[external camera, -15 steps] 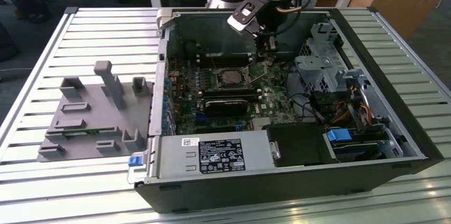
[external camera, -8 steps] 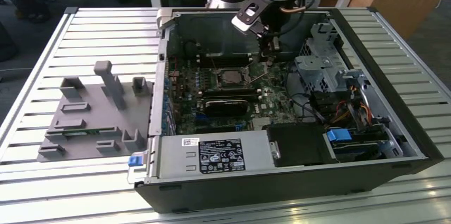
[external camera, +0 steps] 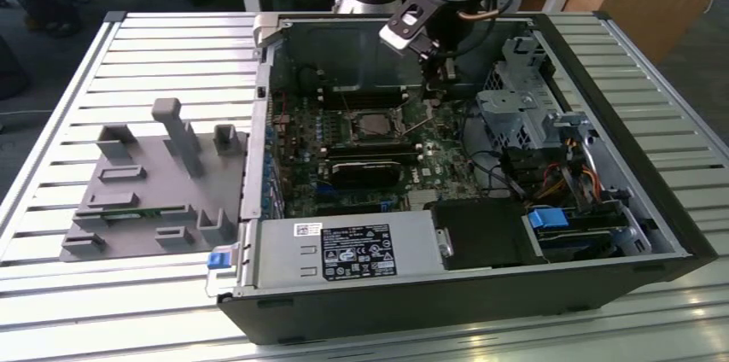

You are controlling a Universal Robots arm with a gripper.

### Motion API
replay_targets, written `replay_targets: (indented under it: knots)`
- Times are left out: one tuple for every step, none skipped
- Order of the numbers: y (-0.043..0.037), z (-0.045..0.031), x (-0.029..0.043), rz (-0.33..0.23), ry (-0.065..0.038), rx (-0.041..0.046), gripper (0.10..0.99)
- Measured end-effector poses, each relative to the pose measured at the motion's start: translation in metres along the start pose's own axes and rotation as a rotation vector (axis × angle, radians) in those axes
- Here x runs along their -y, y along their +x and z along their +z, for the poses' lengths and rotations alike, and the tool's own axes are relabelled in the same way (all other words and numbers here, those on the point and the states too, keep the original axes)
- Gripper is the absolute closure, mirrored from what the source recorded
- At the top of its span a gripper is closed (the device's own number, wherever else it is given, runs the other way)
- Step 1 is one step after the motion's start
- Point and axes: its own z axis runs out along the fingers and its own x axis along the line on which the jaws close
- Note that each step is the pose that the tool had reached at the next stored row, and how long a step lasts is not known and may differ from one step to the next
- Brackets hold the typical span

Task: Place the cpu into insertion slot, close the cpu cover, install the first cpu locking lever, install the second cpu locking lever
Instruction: 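Close the cpu cover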

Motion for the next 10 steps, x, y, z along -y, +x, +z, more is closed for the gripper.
replay_targets:
  knots:
    - [0.0007, 0.0003, -0.0006, 0.000, 0.000, 0.0001, 0.980]
    - [0.0013, 0.0007, -0.0014, 0.000, 0.000, 0.0003, 0.980]
    - [0.0018, 0.0011, -0.0023, 0.000, 0.001, 0.0003, 0.980]
    - [0.0022, 0.0015, -0.0032, 0.000, 0.001, 0.0002, 0.980]
    - [0.0025, 0.0020, -0.0041, 0.000, 0.001, 0.0003, 0.980]
    - [0.0027, 0.0024, -0.0050, 0.000, 0.001, 0.0003, 0.980]
    - [0.0028, 0.0029, -0.0061, 0.000, 0.002, 0.0004, 0.980]
    - [0.0029, 0.0034, -0.0072, 0.000, 0.002, 0.0004, 0.980]
    - [0.0029, 0.0038, -0.0083, 0.000, 0.002, 0.0004, 0.980]
    - [0.0029, 0.0041, -0.0095, 0.000, 0.002, 0.0005, 0.980]
